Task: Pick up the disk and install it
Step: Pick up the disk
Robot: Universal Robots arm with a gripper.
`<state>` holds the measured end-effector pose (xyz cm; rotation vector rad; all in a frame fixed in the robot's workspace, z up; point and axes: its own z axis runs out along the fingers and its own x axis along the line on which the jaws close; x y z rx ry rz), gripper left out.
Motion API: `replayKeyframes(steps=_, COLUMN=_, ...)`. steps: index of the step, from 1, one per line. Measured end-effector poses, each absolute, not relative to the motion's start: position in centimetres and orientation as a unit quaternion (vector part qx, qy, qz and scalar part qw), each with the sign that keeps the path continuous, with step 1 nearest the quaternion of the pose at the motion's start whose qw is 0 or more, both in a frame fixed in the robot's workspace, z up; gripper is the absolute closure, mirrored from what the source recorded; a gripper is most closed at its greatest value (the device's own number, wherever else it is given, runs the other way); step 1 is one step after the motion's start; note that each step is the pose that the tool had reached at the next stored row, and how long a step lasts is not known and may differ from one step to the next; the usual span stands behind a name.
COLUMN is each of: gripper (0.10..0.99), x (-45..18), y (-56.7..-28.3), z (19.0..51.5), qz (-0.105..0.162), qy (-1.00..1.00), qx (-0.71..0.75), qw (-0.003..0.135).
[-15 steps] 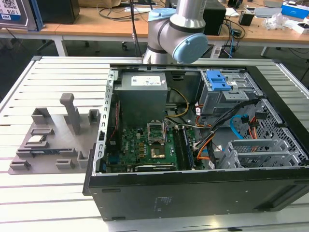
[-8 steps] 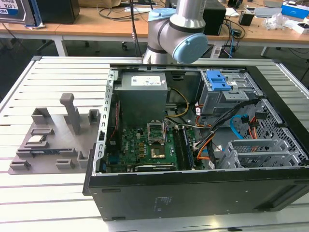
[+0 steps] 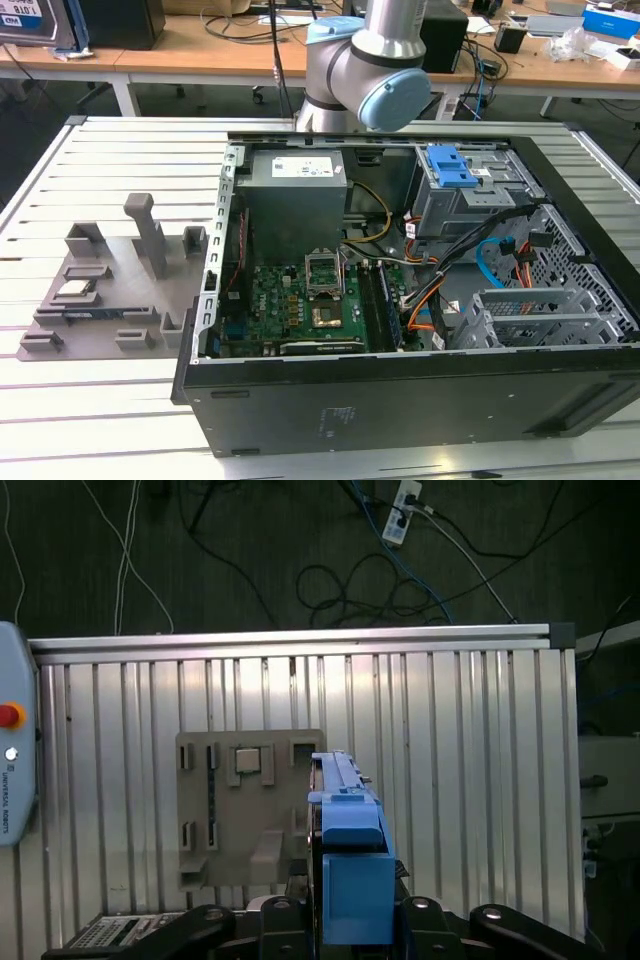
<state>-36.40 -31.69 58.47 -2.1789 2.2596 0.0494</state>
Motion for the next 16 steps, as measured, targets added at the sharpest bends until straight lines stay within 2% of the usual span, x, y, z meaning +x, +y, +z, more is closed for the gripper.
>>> replayKeyframes(steps=16, gripper=0.722, x=-30.0, y=-31.7, z=58.5, qz=0.016, qy=0.720, qx=-0.694, qw=0.001)
